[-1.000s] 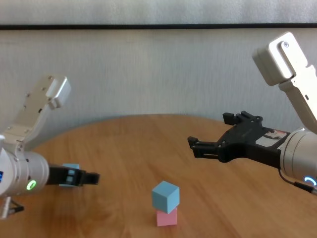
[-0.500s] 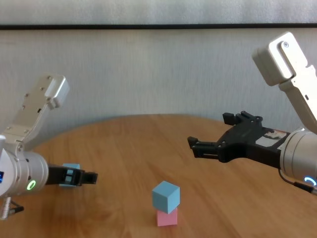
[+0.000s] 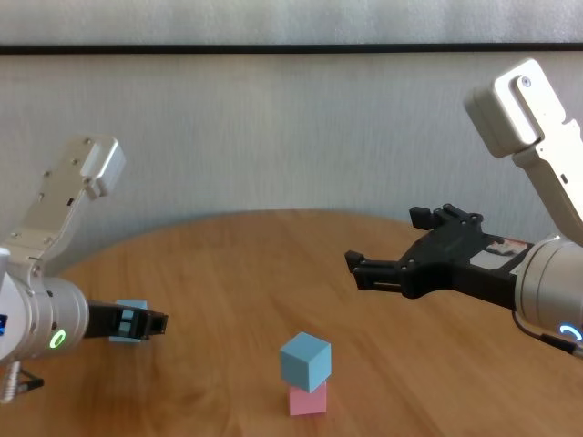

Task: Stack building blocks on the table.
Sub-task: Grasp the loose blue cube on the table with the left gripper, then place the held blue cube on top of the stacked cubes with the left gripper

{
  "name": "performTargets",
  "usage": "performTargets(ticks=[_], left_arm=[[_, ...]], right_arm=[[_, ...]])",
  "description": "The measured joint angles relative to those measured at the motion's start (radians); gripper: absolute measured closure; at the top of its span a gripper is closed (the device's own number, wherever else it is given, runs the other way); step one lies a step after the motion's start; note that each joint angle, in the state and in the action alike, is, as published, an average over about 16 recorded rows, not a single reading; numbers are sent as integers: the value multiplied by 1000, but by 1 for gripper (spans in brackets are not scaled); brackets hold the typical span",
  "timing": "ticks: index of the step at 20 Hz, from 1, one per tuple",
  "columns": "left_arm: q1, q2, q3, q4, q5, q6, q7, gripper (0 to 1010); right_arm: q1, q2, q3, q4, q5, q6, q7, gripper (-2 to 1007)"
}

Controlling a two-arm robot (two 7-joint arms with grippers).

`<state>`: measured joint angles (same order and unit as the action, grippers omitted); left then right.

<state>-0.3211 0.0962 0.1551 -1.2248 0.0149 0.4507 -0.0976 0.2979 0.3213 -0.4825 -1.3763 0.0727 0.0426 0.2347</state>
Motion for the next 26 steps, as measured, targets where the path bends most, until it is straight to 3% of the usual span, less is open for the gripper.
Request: performTargets(ticks=[7, 15, 20, 26], left_arm=[[1, -2, -2, -1, -1, -1, 3, 524], [11, 11, 3, -32, 9, -7, -13, 614], [40, 37, 7, -108, 22, -8, -50, 615], [97, 86, 21, -249, 15, -9, -143, 615]], right_arm=[[0, 0, 0, 0, 0, 0, 0, 1], [0, 0, 0, 0, 0, 0, 0, 1], [0, 0, 0, 0, 0, 0, 0, 1], [0, 0, 0, 0, 0, 0, 0, 1]])
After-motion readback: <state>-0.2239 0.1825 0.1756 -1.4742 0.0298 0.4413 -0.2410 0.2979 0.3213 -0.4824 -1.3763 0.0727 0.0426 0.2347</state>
